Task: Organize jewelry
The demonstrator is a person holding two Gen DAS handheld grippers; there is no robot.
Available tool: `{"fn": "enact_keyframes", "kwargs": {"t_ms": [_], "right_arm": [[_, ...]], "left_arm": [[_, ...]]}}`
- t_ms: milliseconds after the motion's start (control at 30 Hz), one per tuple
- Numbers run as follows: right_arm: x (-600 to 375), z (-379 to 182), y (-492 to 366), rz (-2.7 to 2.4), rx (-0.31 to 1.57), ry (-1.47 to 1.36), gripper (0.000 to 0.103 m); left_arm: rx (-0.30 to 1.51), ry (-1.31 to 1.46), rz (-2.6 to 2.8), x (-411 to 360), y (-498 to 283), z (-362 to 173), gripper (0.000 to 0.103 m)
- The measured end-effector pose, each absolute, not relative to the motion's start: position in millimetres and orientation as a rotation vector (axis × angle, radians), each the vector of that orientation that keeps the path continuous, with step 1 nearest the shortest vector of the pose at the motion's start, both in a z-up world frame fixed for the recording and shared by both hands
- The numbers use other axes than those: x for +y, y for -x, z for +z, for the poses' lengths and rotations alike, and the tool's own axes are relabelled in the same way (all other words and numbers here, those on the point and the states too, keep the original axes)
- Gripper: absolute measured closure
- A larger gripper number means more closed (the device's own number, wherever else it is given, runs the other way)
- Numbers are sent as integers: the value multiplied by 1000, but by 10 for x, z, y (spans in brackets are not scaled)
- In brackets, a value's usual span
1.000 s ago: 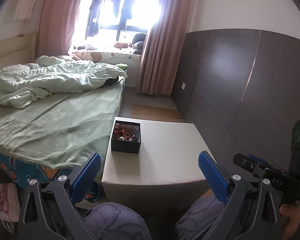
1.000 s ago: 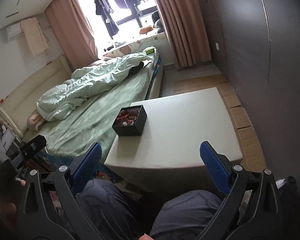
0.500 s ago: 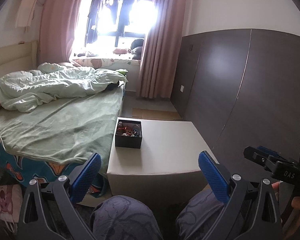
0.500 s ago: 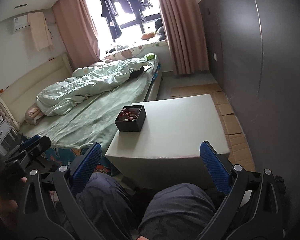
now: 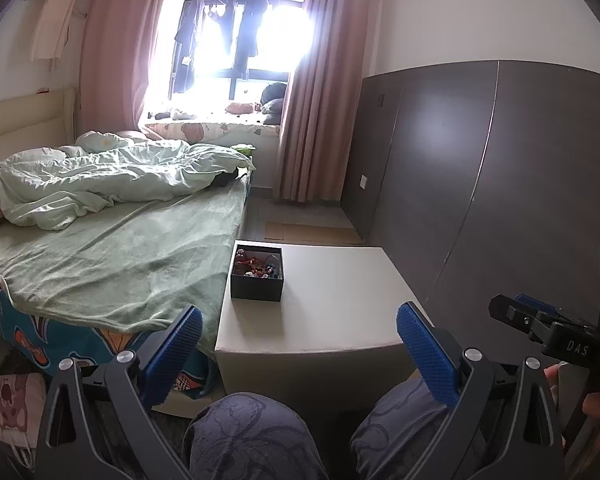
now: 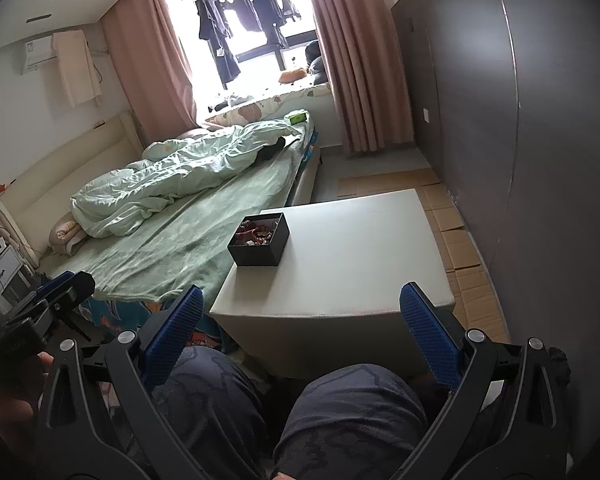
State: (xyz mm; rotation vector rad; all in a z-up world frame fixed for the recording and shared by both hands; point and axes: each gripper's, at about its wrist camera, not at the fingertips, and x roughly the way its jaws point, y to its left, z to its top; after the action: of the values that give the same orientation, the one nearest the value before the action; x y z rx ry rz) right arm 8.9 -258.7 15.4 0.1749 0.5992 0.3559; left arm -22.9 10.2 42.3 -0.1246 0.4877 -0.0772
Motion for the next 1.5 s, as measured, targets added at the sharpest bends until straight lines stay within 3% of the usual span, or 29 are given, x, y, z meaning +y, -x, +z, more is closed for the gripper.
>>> {"fn": "enact_keyframes", "kwargs": {"t_ms": [1500], "right_arm": [[-2536,118,-14,339,591,-144,5]], "left_arm": [[513,100,-75,4,232,381,8]]}}
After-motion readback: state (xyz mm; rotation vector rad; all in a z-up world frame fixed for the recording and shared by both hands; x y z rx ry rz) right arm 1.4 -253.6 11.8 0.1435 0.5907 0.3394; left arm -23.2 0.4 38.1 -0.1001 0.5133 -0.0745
